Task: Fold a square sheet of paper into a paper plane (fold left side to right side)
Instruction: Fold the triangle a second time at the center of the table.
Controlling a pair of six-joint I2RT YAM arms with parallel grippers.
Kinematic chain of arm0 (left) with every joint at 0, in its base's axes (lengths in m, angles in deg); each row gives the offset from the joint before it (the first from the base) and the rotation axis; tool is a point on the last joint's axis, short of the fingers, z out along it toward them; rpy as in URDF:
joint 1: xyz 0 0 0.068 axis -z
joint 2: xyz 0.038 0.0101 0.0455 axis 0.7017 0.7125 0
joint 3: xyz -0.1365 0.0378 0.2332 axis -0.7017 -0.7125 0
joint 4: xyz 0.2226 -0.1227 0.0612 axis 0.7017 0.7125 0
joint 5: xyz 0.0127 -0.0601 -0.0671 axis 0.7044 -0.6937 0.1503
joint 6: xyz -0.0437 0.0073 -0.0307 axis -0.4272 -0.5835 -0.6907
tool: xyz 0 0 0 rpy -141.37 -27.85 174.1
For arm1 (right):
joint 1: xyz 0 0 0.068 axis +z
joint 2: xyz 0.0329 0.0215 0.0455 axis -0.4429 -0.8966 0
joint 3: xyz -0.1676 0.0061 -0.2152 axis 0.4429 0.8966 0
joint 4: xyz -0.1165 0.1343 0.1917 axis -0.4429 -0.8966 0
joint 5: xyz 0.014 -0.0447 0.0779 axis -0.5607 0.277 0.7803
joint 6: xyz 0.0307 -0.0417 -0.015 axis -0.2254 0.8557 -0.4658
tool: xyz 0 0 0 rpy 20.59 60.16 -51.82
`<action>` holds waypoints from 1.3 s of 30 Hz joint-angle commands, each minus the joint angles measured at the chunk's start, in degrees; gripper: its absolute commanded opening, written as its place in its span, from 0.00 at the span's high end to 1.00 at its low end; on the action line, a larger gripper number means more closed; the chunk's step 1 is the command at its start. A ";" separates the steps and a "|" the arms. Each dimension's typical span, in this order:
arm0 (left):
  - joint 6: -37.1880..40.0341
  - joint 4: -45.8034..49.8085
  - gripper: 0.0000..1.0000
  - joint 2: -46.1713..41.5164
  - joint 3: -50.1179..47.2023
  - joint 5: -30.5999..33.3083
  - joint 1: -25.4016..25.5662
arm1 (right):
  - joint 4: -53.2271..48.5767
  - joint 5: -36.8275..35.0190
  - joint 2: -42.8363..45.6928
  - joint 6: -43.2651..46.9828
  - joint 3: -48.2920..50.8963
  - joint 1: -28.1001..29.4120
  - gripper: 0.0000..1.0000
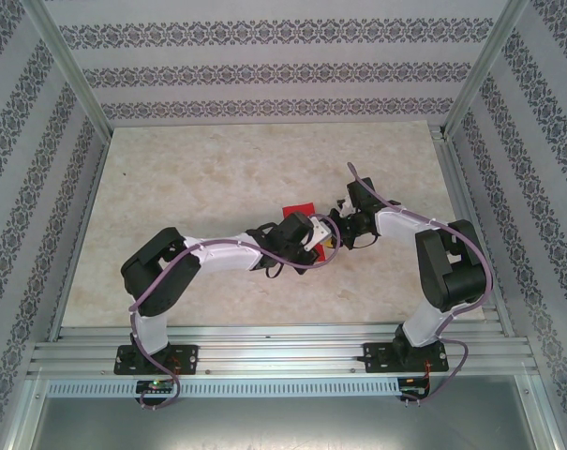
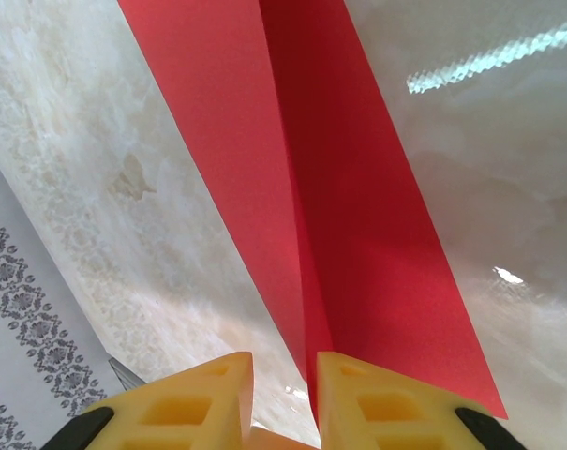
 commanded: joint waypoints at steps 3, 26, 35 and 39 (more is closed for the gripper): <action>-0.64 -3.21 1.00 -0.22 -1.88 -4.50 -1.14 | 1.24 1.64 0.11 -0.13 0.50 0.51 0.75; -6.76 -11.59 1.00 -3.58 -7.82 -20.04 -11.62 | -2.27 -4.13 7.66 10.54 3.31 -2.07 0.63; -6.67 -8.10 1.00 -3.09 -6.86 -21.33 -15.34 | -0.78 -6.68 4.68 9.96 5.82 2.19 0.85; -7.14 -7.13 1.00 -2.68 -6.45 -21.41 -16.21 | 0.68 -8.33 2.13 8.69 5.86 4.04 0.87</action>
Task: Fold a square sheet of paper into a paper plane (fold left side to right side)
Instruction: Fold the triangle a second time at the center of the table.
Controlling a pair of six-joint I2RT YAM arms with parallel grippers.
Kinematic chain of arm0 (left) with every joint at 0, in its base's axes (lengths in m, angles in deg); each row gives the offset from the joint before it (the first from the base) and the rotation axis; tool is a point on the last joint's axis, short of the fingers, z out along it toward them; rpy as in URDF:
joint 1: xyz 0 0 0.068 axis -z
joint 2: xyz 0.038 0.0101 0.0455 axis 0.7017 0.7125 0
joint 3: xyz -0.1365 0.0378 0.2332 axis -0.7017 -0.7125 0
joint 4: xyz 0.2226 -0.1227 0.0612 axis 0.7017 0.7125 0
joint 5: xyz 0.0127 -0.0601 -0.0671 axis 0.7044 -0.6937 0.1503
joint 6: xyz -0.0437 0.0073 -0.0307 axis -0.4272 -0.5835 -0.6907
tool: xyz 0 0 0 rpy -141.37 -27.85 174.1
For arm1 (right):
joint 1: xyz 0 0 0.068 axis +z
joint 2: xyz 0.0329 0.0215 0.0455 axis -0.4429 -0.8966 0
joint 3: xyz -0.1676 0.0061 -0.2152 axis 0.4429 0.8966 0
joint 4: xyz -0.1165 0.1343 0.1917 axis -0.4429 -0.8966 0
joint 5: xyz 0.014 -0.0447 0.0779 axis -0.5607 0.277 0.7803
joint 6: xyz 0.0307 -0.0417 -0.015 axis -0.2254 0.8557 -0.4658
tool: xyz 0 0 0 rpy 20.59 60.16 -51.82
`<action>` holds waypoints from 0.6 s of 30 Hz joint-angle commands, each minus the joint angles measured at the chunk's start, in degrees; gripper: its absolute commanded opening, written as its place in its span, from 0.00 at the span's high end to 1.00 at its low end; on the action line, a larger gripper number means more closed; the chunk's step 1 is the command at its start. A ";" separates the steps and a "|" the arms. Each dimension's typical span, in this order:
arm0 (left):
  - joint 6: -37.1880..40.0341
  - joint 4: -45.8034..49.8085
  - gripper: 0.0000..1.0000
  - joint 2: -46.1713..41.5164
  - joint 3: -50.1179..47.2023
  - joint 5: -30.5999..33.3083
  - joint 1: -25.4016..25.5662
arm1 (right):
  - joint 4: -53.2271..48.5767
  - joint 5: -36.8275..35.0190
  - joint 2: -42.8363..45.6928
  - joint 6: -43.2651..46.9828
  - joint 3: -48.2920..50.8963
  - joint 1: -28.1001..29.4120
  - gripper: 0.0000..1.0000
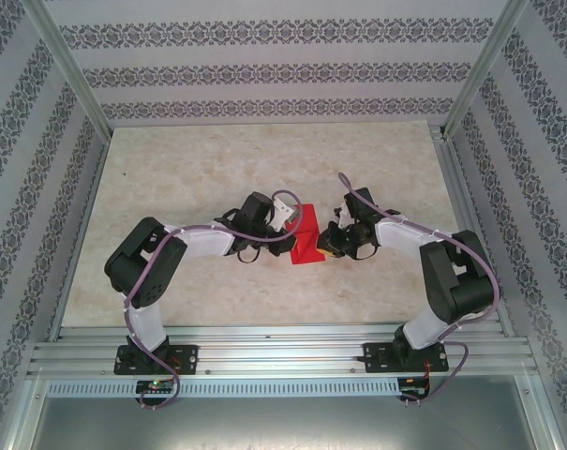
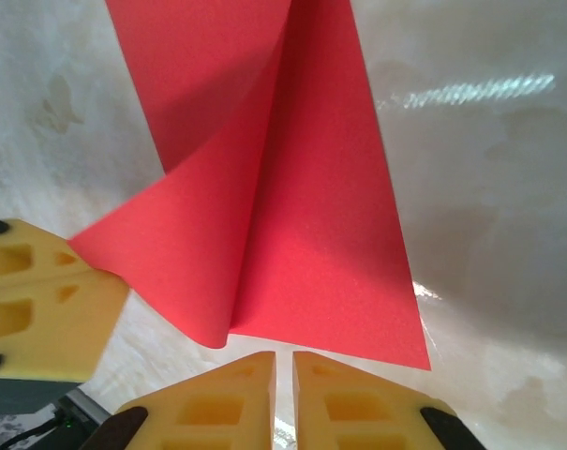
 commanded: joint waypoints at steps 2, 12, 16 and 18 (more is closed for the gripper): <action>-0.92 1.44 1.00 -0.26 1.46 -1.78 -1.08 | 2.13 -3.08 -2.74 -1.15 0.62 1.54 0.87; -2.81 2.39 1.00 1.39 2.81 -2.50 -2.52 | -1.28 -7.74 -5.17 0.25 0.11 2.64 0.87; -2.67 2.94 1.00 2.22 3.39 -2.92 -2.78 | -1.14 -7.80 -5.70 0.45 0.11 2.84 0.87; -2.77 2.94 1.00 2.62 3.59 -3.14 -2.80 | -0.78 -7.61 -5.60 0.51 0.02 2.95 0.87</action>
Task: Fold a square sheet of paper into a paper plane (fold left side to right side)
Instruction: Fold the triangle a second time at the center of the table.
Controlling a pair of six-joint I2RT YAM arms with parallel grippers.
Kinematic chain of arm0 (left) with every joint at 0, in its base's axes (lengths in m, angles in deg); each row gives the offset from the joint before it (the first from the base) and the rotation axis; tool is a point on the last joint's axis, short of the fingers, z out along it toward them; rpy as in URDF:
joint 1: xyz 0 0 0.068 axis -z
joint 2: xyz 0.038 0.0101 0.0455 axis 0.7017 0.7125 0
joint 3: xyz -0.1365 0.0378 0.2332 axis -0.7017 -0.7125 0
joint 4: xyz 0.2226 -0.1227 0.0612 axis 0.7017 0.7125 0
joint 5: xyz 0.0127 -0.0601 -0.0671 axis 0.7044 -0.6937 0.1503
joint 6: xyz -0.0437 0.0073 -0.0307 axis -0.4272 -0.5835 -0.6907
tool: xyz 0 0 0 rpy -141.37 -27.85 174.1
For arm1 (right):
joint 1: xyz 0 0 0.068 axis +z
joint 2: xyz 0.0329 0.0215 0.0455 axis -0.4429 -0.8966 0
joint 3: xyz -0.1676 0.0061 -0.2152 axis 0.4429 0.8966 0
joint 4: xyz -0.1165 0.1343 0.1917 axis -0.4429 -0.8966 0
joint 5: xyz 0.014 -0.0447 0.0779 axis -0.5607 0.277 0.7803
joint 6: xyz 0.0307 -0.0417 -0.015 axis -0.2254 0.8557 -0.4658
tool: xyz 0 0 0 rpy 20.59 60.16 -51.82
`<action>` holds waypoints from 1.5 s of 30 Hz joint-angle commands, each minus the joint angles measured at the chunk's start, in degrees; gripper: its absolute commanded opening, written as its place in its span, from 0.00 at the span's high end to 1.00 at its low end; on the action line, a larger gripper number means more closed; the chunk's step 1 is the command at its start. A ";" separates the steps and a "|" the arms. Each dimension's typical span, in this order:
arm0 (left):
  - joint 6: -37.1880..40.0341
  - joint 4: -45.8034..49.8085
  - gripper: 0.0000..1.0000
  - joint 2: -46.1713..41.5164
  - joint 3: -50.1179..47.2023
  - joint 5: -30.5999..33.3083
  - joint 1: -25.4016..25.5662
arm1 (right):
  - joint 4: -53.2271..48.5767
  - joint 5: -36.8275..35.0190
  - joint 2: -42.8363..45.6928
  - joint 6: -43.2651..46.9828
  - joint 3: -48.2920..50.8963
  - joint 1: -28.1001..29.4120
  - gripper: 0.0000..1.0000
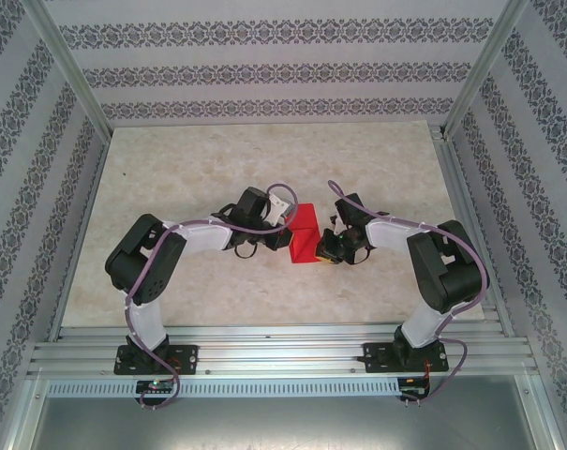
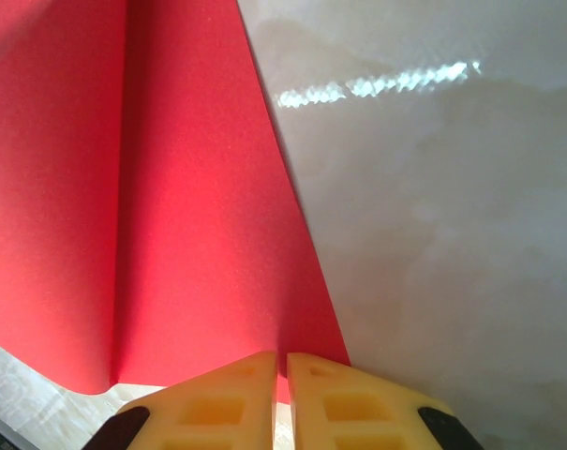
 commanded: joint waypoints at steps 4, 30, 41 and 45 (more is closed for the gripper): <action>-0.67 1.43 1.00 1.78 2.11 -1.20 -0.72 | -1.27 -2.73 -1.31 1.03 -0.42 0.75 0.86; -0.14 2.05 1.00 1.95 1.54 -0.31 -1.14 | 14.08 4.52 -0.77 -6.13 -0.31 1.09 0.61; -1.18 1.69 0.87 0.61 1.61 -1.58 -1.23 | 13.40 3.67 -3.03 -6.59 0.07 1.25 0.61; -2.53 0.68 0.74 -1.03 1.15 -3.30 -2.09 | 13.47 3.62 -3.20 -6.55 0.20 1.25 0.61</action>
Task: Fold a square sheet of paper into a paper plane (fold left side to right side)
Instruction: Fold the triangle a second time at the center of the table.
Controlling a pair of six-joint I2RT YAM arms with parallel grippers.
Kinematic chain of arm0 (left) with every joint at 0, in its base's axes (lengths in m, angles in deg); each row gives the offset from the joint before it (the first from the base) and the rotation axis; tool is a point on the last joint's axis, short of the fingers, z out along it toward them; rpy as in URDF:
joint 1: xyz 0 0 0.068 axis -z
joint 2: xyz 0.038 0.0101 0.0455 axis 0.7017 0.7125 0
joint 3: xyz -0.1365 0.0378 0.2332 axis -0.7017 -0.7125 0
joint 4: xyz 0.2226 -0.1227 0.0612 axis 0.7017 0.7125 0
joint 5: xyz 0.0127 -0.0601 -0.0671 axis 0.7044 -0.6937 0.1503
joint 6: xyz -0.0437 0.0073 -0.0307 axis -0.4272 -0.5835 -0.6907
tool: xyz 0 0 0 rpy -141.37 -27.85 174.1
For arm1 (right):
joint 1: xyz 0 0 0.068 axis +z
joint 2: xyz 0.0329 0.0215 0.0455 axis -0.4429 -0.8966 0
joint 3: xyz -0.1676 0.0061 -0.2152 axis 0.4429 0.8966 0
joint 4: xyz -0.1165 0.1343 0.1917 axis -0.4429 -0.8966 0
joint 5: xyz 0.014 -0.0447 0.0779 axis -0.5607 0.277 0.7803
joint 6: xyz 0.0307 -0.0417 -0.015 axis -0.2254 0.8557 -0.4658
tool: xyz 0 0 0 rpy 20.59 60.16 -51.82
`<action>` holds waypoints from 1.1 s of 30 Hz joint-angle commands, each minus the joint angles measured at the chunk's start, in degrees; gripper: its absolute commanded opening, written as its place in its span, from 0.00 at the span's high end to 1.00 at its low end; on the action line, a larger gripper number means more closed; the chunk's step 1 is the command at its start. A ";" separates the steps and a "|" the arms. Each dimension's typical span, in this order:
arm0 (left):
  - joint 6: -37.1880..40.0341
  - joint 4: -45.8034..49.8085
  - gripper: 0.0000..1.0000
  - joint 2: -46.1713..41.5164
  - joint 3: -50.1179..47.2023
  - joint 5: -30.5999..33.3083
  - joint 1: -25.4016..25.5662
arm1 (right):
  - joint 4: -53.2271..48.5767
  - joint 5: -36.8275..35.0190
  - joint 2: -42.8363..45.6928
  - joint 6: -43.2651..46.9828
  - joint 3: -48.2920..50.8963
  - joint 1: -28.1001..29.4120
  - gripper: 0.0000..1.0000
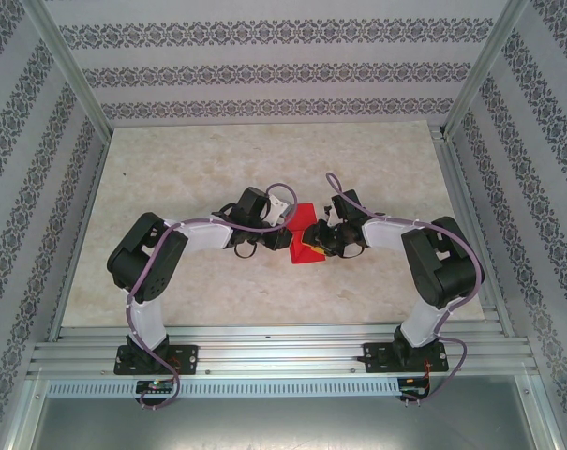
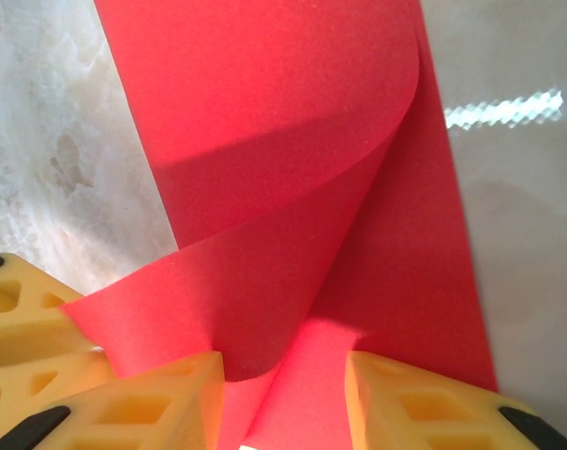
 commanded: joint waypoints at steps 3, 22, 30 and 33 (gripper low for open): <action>-3.18 -2.76 0.70 -2.48 -0.02 -4.26 -2.11 | 0.26 -0.23 -0.75 -0.50 0.26 0.42 0.61; -10.17 -6.45 0.58 3.46 3.30 -10.69 -3.36 | -0.41 -0.14 -0.32 -0.27 0.46 0.24 0.61; -10.40 -5.57 0.61 5.69 4.54 -11.12 -3.35 | -0.24 -0.04 -0.32 -0.41 0.70 0.22 0.61; -11.14 -6.82 0.72 5.89 4.36 -12.28 -3.39 | -0.34 0.11 -0.32 -0.40 0.61 0.15 0.61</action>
